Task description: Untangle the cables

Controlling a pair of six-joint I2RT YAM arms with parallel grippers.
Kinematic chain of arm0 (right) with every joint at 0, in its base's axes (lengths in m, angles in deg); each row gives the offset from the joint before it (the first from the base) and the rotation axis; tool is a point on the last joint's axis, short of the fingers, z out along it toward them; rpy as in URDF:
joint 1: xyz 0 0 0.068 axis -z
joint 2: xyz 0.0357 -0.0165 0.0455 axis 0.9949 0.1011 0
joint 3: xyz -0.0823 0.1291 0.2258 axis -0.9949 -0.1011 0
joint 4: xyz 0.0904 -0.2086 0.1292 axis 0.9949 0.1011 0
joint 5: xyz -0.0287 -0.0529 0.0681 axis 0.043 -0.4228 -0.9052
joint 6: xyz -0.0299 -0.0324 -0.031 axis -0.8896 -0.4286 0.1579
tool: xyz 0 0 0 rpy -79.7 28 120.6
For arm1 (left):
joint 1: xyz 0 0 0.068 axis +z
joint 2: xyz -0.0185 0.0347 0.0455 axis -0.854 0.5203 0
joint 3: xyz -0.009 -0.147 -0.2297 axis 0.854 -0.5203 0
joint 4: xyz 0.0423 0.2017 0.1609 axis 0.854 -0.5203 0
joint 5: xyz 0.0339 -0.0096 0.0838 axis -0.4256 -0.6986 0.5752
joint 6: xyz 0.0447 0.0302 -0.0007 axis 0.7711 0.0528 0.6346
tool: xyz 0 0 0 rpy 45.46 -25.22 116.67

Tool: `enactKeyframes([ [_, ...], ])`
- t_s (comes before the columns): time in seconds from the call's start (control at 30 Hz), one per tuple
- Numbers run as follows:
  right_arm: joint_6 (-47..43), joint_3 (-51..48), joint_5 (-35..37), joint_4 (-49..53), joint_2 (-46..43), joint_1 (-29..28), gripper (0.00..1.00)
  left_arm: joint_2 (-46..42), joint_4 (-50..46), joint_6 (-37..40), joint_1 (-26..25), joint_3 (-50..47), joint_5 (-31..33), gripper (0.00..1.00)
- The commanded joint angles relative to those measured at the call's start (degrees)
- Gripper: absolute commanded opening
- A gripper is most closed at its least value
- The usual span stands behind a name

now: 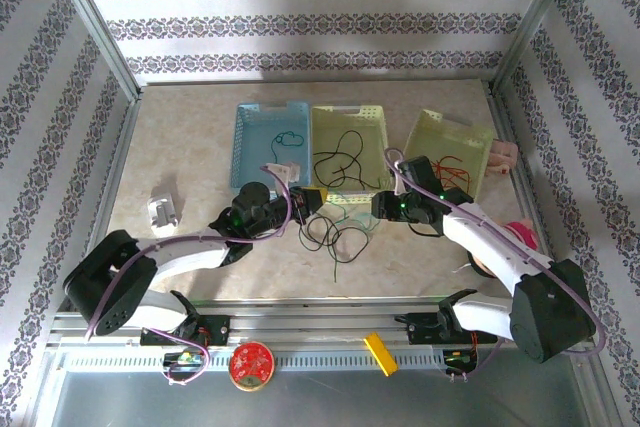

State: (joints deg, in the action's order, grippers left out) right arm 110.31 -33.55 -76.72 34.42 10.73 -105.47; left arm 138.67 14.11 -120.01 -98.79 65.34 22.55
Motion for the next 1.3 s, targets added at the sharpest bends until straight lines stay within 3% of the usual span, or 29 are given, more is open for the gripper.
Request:
enactKeyframes([
  [0.0, 1.21, -1.92, 5.6, 5.87, 0.59, 1.85, 0.48, -3.92, -5.49, 4.59, 1.47, 2.65, 8.59, 0.0],
  [0.1, 1.53, -2.27, 5.68, 6.28, 1.15, 2.95, 0.48, -5.49, -11.46, 7.87, 1.47, 4.08, 10.49, 0.0],
  [0.37, -0.35, -2.92, -1.02, 2.84, -0.63, 3.13, 0.48, -4.67, -17.34, 10.67, 1.07, 7.18, 6.82, 0.0],
  [0.47, -2.05, -3.56, -4.36, 0.2, -3.65, 1.06, 0.48, -4.21, -17.84, 11.15, 0.85, 7.53, 7.0, 0.0],
  [0.73, -3.16, -7.38, -4.12, -6.83, -15.95, -4.91, 0.5, -2.12, -19.17, 12.2, -0.45, 9.09, 7.08, 0.0],
  [1.03, -7.03, -5.71, -5.53, -8.1, -15.35, -10.74, 0.51, 0.03, -18.15, 12.27, -2.26, 9.75, 6.76, 0.0],
  [1.17, -5.66, -5.92, -3.82, -8.68, -16.1, -10.49, 0.52, -0.42, -16.73, 11.5, -2.62, 9.64, 6.95, 0.0],
  [1.27, -0.8, -8.38, -2.1, -11.13, -20.04, -6.06, 0.55, -1.47, -16.83, 11.78, -2.91, 10.1, 7.57, 0.0],
])
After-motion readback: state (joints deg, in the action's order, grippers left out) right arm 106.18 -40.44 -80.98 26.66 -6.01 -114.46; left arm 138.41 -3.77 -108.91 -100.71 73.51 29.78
